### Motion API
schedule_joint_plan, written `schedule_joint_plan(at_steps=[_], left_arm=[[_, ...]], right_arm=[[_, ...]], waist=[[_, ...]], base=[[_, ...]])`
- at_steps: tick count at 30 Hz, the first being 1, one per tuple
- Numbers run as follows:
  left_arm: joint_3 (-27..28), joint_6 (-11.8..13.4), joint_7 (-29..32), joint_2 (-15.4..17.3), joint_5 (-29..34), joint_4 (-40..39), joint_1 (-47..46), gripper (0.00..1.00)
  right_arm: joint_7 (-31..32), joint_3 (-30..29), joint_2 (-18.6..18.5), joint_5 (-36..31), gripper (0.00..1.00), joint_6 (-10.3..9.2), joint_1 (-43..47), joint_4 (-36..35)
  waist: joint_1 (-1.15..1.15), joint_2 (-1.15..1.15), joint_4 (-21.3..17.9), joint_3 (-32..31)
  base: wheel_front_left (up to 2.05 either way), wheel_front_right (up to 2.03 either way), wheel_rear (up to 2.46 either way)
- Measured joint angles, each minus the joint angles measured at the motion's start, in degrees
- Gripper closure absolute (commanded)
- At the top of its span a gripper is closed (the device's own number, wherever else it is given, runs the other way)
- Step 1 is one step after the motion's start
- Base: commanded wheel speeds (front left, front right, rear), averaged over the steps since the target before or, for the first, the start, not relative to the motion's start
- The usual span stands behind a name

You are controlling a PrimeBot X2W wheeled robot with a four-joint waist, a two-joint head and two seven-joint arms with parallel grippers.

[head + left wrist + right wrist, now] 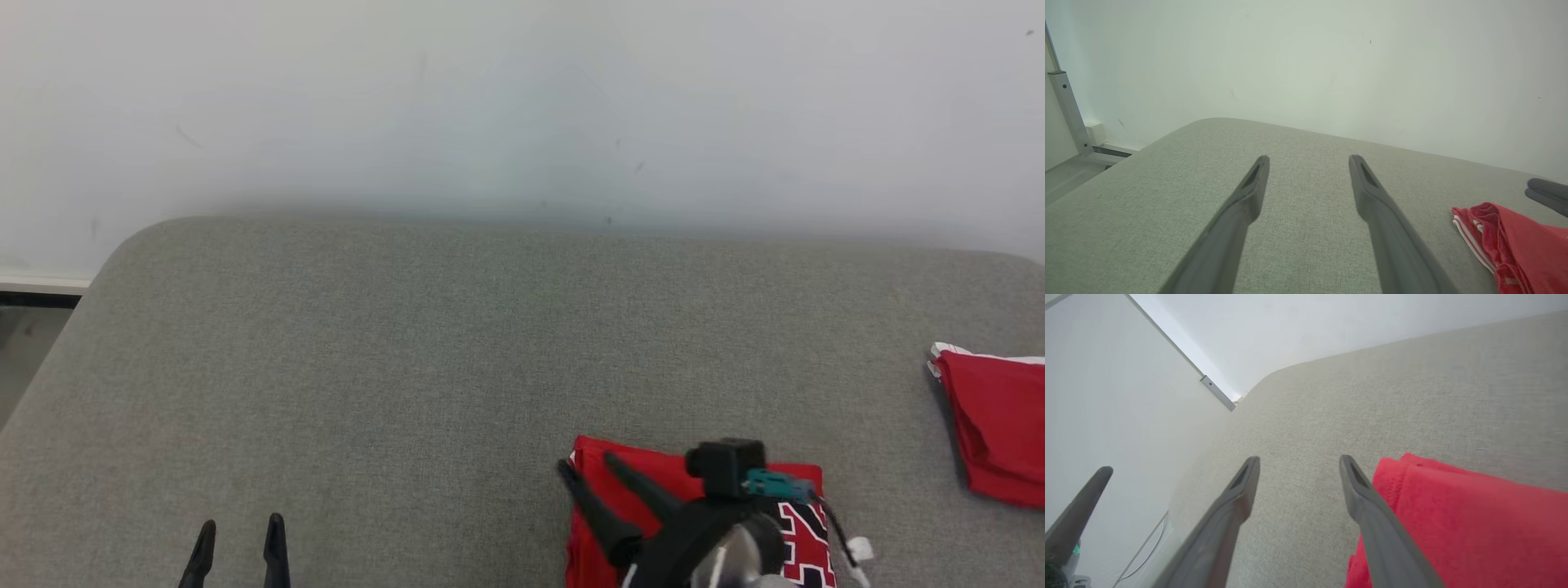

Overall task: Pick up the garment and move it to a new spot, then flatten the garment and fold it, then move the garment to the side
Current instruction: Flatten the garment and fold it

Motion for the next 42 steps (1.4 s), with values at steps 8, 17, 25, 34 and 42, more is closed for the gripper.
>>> schedule_joint_plan(at_steps=[8, 17, 25, 34, 42], left_arm=[[1.0, 0.0, 0.0, -0.6, 0.0, -0.6, 0.6, 0.0], [0.5, 0.0, 0.0, -1.2, -0.1, 0.2, 0.4, 0.0], [0.8, -0.1, 0.0, -1.5, 0.0, 3.7, 1.1, 0.0], [0.7, -0.1, 0.0, -1.1, 2.5, 9.9, 2.0, 0.0], [2.2, -0.3, 0.0, -0.9, 2.6, 11.8, 2.0, 0.0]], right_arm=[[3.8, -22.2, -0.3, -16.4, 0.0, 0.0, 11.7, -8.0], [-8.2, -32.4, -0.2, -27.3, 0.0, 0.0, 17.6, -12.0], [-19.8, -37.8, -0.2, -32.0, 0.0, 0.0, 20.3, -7.9], [-21.1, -38.0, -0.2, -36.0, 0.0, 0.0, 20.5, -5.8], [-20.8, -36.7, -0.2, -36.4, 0.0, 0.0, 20.0, -5.1]], waist=[[0.0, 0.0, -1.1, 0.0], [0.0, 0.0, -1.6, -0.8], [0.0, 0.0, -1.8, -4.1], [-0.01, 0.0, -4.1, -7.4], [-0.01, 0.0, -6.0, -9.0]], base=[[0.0, 0.0, 0.0], [0.0, 0.0, 0.0], [0.0, 0.0, 0.0], [0.0, 0.0, 0.0], [0.0, 0.0, 0.0]])
